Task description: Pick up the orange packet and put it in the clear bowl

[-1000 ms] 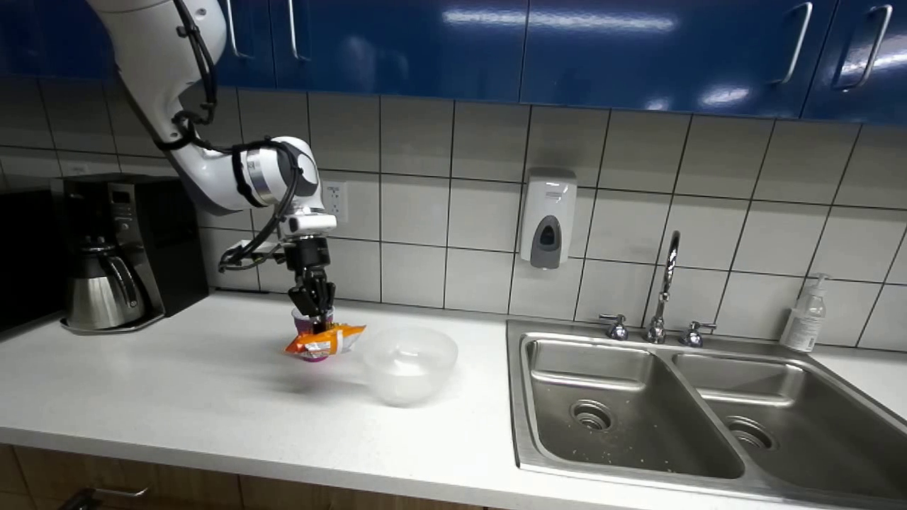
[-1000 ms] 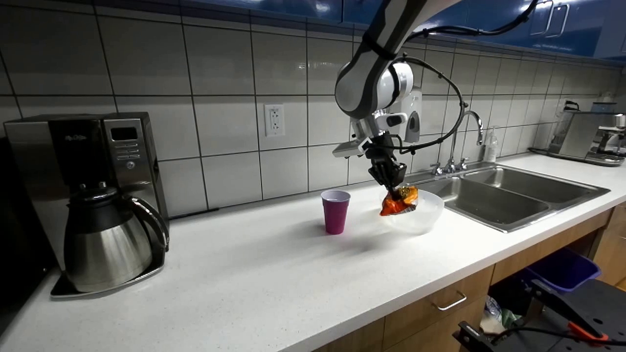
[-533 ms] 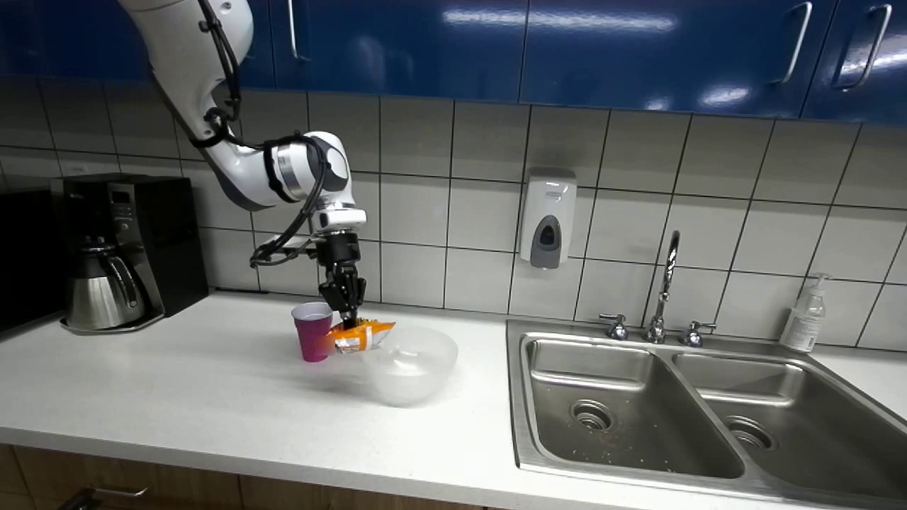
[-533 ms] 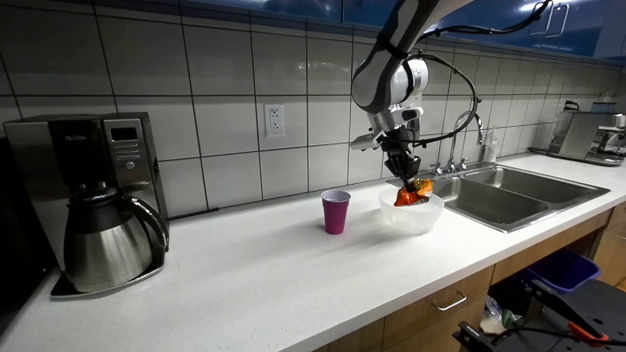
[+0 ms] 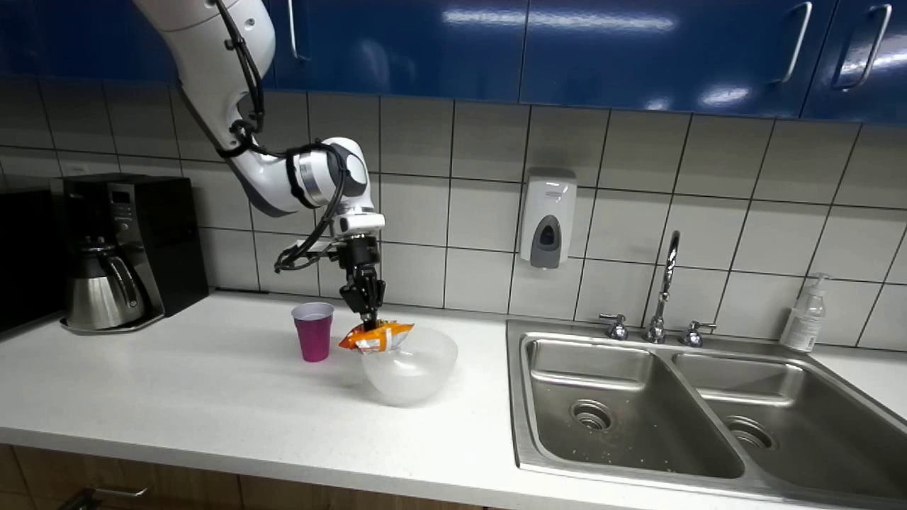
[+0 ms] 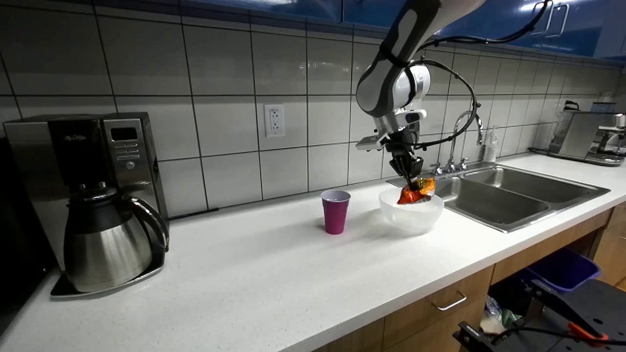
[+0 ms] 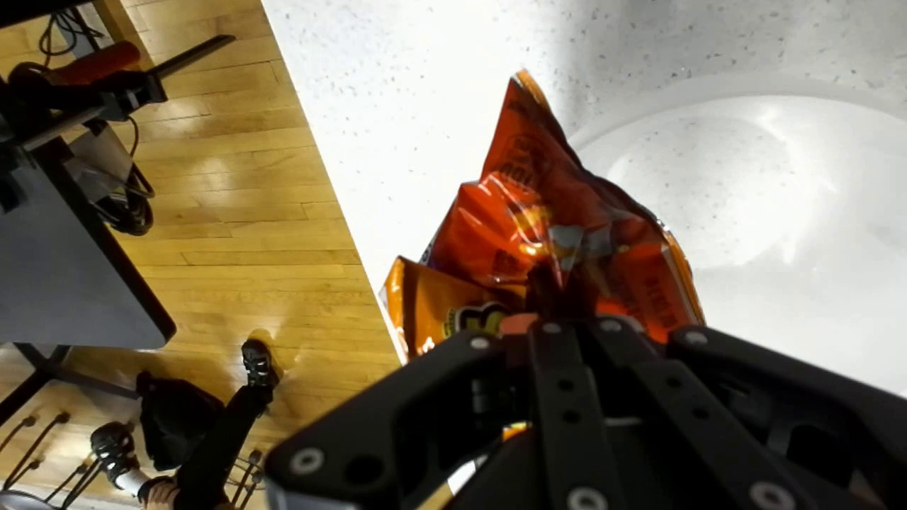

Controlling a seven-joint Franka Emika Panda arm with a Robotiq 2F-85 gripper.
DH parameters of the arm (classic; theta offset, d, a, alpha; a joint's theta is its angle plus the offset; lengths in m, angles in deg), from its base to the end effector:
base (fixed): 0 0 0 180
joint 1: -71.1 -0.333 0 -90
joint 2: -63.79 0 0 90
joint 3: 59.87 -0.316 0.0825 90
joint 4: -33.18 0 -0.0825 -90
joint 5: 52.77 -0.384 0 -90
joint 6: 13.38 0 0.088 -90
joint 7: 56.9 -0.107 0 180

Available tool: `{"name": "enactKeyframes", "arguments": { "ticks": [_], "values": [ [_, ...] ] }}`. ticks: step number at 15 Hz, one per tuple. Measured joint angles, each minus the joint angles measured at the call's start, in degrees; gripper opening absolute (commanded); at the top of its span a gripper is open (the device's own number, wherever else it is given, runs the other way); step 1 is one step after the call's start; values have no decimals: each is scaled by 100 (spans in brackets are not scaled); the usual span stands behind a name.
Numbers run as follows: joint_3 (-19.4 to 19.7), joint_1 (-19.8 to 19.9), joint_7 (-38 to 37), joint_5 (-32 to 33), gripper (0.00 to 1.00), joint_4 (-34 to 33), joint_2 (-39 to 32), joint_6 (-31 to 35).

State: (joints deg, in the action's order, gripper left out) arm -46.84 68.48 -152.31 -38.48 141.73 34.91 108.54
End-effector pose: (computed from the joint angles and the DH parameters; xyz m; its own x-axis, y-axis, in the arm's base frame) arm 0.5932 -0.1152 0.2256 -0.0579 -0.9526 0.2987 -0.9575 0.1377 0.2536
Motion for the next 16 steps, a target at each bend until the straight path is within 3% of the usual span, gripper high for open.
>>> {"name": "enactKeyframes", "arguments": {
  "ticks": [11, 12, 13, 16],
  "values": [
    [284, 45, 0, 174, 0, -999, -948, 5],
    [310, 55, -2, 174, 7, -1087, -1050, 6],
    [339, 59, -3, 174, 28, -1176, -1158, 12],
    [373, 73, -10, 174, 48, -1389, -1401, 44]
  ]
}}
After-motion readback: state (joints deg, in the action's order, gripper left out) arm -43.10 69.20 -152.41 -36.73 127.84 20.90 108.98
